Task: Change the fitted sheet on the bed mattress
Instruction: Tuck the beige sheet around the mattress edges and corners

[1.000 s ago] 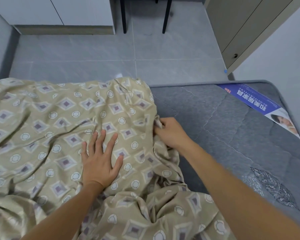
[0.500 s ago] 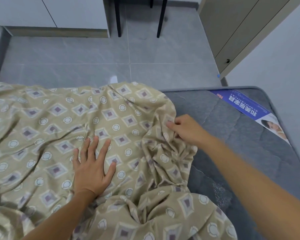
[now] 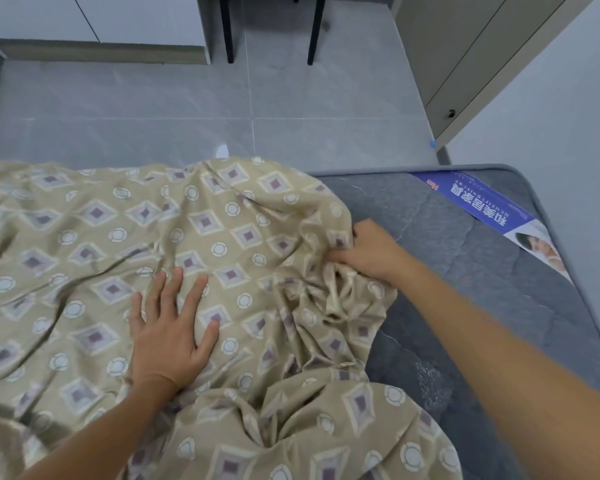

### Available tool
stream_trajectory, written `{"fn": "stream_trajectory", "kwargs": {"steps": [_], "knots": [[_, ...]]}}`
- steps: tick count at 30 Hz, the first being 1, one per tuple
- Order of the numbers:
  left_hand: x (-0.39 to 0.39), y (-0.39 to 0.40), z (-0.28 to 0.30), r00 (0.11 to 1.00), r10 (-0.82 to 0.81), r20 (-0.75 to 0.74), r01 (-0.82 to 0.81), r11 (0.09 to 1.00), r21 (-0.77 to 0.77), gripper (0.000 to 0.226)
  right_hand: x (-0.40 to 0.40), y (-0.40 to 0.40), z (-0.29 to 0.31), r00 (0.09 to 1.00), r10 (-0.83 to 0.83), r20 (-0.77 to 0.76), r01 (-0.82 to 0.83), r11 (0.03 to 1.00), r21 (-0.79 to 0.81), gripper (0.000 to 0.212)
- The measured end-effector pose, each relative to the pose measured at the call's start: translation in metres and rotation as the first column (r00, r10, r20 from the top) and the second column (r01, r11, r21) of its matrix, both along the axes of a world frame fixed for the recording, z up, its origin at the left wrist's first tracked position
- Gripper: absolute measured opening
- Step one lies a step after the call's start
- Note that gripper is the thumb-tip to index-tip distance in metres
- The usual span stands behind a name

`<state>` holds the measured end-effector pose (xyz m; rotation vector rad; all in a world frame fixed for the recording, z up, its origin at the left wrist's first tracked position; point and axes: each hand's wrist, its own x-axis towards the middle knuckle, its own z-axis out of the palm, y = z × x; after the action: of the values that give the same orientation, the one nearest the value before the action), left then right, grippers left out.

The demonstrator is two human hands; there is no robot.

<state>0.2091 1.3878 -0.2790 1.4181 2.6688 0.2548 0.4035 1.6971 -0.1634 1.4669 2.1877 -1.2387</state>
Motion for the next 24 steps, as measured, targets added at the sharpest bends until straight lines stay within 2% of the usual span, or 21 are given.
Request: {"fn": "stream_trajectory", "kwargs": {"steps": [3,5,8,9,10,11,12,13,14,16,19,21,24], "knots": [[0.000,-0.001,0.000,1.000,-0.001,-0.002,0.001,1.000,0.002,0.075,-0.003,0.043,0.006,0.990,-0.142,-0.013,0.135,0.906,0.402,0.013],[0.000,-0.002,-0.001,1.000,-0.002,-0.005,0.002,1.000,0.007,0.075,-0.007,0.070,0.019,0.982,-0.190,-0.012,0.162,0.800,0.578,0.016],[-0.001,-0.001,-0.002,1.000,0.003,-0.023,-0.003,1.000,0.009,0.075,-0.020,0.091,0.031,0.986,-0.168,0.009,0.097,0.612,0.785,0.026],[-0.001,0.000,-0.003,0.999,0.006,-0.034,-0.006,1.000,0.000,0.075,-0.025,0.090,0.029,0.986,-0.164,-0.016,0.113,0.600,0.792,0.028],[-0.001,0.000,-0.004,0.999,0.008,-0.044,-0.008,1.000,-0.010,0.075,-0.028,0.087,0.021,0.985,-0.158,-0.075,0.161,0.650,0.743,0.031],[-0.001,0.000,-0.004,0.999,0.010,-0.050,-0.011,1.000,-0.017,0.076,-0.028,0.080,0.011,0.978,-0.158,-0.136,0.208,0.748,0.630,0.039],[-0.001,0.000,-0.005,0.999,0.011,-0.053,-0.011,1.000,-0.017,0.075,-0.023,0.071,-0.002,0.974,-0.153,-0.164,0.218,0.826,0.520,0.054],[-0.001,0.000,-0.004,0.999,0.011,-0.053,-0.012,1.000,-0.016,0.075,-0.013,0.057,-0.012,0.982,-0.129,-0.140,0.181,0.861,0.475,0.071],[-0.001,0.001,-0.004,0.999,0.012,-0.049,-0.013,1.000,-0.013,0.075,0.000,0.043,-0.022,0.988,-0.108,-0.110,0.148,0.858,0.493,0.080],[0.000,0.002,-0.002,0.999,0.017,-0.042,-0.017,1.000,-0.009,0.075,0.034,0.008,-0.039,0.989,-0.104,-0.107,0.146,0.833,0.534,0.083],[0.001,0.000,0.000,0.999,0.015,-0.029,-0.015,1.000,-0.024,0.075,0.088,-0.047,-0.066,0.997,-0.042,-0.058,0.068,0.824,0.563,0.083],[0.000,0.000,0.000,0.999,0.022,-0.030,-0.023,0.999,-0.042,0.075,0.109,-0.069,-0.089,0.999,0.020,0.045,-0.045,0.759,0.650,0.079],[0.001,0.002,0.003,0.999,0.030,-0.025,-0.032,0.997,-0.069,0.074,0.111,-0.074,-0.106,0.998,0.002,0.056,-0.041,0.703,0.710,0.073]]}}
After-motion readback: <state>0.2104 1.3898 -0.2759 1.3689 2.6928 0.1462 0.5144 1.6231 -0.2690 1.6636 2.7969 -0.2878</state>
